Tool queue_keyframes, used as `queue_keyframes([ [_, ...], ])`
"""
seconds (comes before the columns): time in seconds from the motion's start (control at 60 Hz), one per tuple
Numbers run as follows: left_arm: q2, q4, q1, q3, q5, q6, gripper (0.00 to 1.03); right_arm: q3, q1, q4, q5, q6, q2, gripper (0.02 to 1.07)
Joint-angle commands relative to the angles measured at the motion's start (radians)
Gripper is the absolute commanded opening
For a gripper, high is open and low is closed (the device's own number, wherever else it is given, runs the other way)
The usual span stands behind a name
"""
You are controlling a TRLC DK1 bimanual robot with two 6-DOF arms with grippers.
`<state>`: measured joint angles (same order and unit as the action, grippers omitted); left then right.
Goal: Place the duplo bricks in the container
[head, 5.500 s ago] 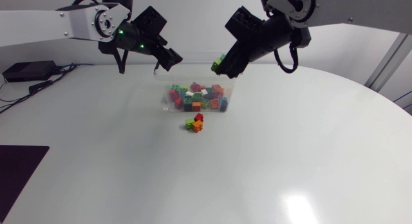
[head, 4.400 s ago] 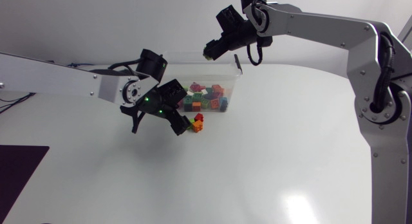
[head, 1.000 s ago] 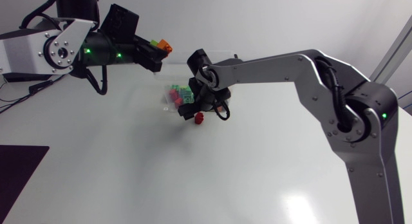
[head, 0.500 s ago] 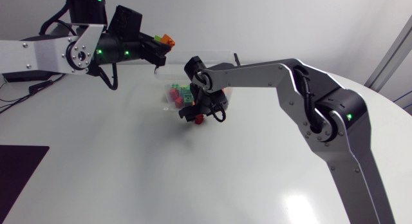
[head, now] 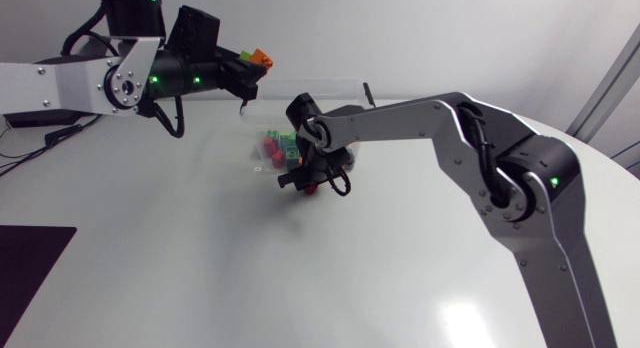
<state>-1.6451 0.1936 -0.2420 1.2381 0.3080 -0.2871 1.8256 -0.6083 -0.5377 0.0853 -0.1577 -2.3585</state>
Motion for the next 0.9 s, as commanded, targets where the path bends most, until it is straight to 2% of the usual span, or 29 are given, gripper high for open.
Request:
queue_keyframes([
  [0.0, -0.032, 0.021, 0.009, 0.018, 0.009, 0.025, 0.40, -0.100, -0.018, 0.010, 0.019, -0.020, 0.056, 0.39],
  [0.2, -0.062, 0.055, -0.006, 0.027, 0.008, 0.032, 0.40, -0.308, -0.033, 0.094, 0.042, 0.020, 0.258, 0.38],
  [0.367, -0.107, 0.058, -0.019, 0.069, 0.008, 0.039, 0.40, -0.416, -0.034, 0.136, 0.050, 0.047, 0.418, 0.38],
  [0.75, -0.237, 0.013, -0.033, 0.196, -0.037, 0.039, 0.44, -0.494, -0.024, 0.174, 0.074, 0.073, 0.637, 0.38],
  [0.85, -0.260, 0.000, -0.033, 0.222, -0.063, 0.034, 0.59, -0.483, -0.007, 0.174, 0.074, 0.087, 0.673, 0.38],
  [0.883, -0.266, -0.013, -0.031, 0.233, -0.064, 0.034, 0.70, -0.476, -0.002, 0.174, 0.074, 0.093, 0.683, 0.38],
])
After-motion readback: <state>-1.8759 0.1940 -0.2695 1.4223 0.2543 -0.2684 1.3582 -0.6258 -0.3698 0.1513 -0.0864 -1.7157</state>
